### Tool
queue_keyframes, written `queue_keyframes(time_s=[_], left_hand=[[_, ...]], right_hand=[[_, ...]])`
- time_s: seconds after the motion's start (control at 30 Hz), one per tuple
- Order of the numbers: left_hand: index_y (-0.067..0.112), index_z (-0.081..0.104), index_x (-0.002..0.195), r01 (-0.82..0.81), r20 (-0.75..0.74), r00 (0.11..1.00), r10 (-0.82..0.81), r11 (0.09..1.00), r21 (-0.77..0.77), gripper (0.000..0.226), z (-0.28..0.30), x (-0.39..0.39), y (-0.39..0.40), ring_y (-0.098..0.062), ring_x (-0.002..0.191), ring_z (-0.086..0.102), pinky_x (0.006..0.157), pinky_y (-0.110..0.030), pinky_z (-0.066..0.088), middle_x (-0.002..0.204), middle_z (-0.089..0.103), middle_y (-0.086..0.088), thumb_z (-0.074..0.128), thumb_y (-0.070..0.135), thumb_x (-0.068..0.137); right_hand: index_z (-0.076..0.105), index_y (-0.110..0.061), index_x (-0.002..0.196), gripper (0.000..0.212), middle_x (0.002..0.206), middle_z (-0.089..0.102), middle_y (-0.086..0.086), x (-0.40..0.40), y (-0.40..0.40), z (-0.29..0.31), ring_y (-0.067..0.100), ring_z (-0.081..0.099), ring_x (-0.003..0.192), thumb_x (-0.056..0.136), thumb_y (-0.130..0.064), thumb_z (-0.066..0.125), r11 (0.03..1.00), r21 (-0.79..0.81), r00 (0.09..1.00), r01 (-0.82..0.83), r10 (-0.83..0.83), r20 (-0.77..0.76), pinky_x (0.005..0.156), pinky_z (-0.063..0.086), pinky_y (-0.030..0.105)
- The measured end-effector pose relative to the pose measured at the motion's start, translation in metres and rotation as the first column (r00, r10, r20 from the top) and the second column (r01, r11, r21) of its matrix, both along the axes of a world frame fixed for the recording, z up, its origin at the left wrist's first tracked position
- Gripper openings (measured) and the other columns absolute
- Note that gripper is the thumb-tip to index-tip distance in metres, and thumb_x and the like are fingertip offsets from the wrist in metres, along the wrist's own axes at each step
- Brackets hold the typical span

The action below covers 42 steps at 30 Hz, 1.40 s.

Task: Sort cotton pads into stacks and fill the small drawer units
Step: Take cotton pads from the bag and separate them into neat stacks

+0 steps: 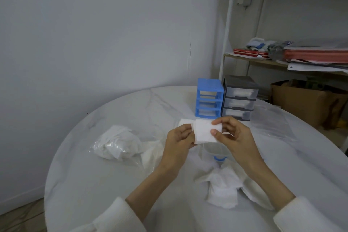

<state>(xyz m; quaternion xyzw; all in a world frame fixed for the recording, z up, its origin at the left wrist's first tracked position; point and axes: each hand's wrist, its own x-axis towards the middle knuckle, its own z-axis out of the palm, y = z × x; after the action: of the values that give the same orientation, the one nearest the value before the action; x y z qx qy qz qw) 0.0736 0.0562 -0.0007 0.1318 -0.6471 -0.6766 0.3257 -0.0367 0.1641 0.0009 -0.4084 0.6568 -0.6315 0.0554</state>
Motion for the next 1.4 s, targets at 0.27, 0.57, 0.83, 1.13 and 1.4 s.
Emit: queue_keyframes(time_s=[0.27,0.57,0.83,1.13,1.4], left_hand=[[0.019,0.068,0.086,0.014,-0.009,1.000,-0.013,0.998,0.064,0.032,0.0004,-0.0006,0.0019,-0.006,0.079,0.069,0.066,-0.015,0.052,0.079,0.073,0.007,0.041,0.008,0.099],[0.018,0.067,0.089,-0.074,0.009,0.997,0.075,0.996,-0.055,0.028,-0.0027,-0.0031,0.0008,-0.012,0.083,0.068,0.067,-0.016,0.052,0.088,0.071,-0.003,0.042,0.009,0.099],[0.014,0.068,0.086,-0.037,-0.005,0.999,0.037,0.999,-0.008,0.027,0.0007,-0.0014,0.0023,-0.005,0.074,0.068,0.062,-0.013,0.050,0.077,0.071,0.005,0.044,0.012,0.098],[0.007,0.067,0.095,-0.041,0.026,0.999,0.042,0.999,-0.020,0.018,-0.0026,-0.0033,-0.0001,-0.014,0.086,0.065,0.066,-0.015,0.050,0.093,0.068,-0.007,0.049,0.009,0.096],[-0.001,0.067,0.096,-0.054,0.014,0.998,0.053,0.997,0.052,0.021,-0.0021,-0.0026,-0.0019,-0.015,0.083,0.065,0.063,-0.015,0.051,0.091,0.067,-0.011,0.048,0.008,0.095]], right_hand=[[0.063,-0.027,0.087,0.020,0.094,0.065,-0.007,-0.0002,-0.0002,-0.0041,0.016,0.062,0.089,0.080,-0.009,0.070,0.999,0.032,0.997,0.033,-0.031,-0.073,0.074,0.054,0.033],[0.062,-0.028,0.090,0.019,0.098,0.064,-0.002,-0.0004,-0.0008,-0.0070,0.018,0.059,0.091,0.083,-0.011,0.068,0.997,0.039,0.991,0.065,-0.059,-0.120,0.073,0.050,0.026],[0.060,-0.029,0.089,0.022,0.095,0.063,-0.007,0.0020,-0.0010,-0.0075,0.012,0.058,0.085,0.082,-0.009,0.068,0.995,0.016,0.986,0.097,-0.094,-0.136,0.069,0.048,0.015],[0.058,-0.030,0.084,0.022,0.092,0.061,-0.018,0.0047,-0.0005,-0.0048,0.005,0.059,0.076,0.083,-0.011,0.067,0.991,-0.030,0.978,0.129,-0.132,-0.163,0.065,0.046,0.009],[0.057,-0.033,0.084,0.018,0.101,0.058,-0.021,0.0001,0.0017,-0.0036,-0.011,0.050,0.099,0.084,-0.018,0.066,0.986,-0.064,0.944,0.153,-0.165,-0.287,0.080,0.035,0.001]])
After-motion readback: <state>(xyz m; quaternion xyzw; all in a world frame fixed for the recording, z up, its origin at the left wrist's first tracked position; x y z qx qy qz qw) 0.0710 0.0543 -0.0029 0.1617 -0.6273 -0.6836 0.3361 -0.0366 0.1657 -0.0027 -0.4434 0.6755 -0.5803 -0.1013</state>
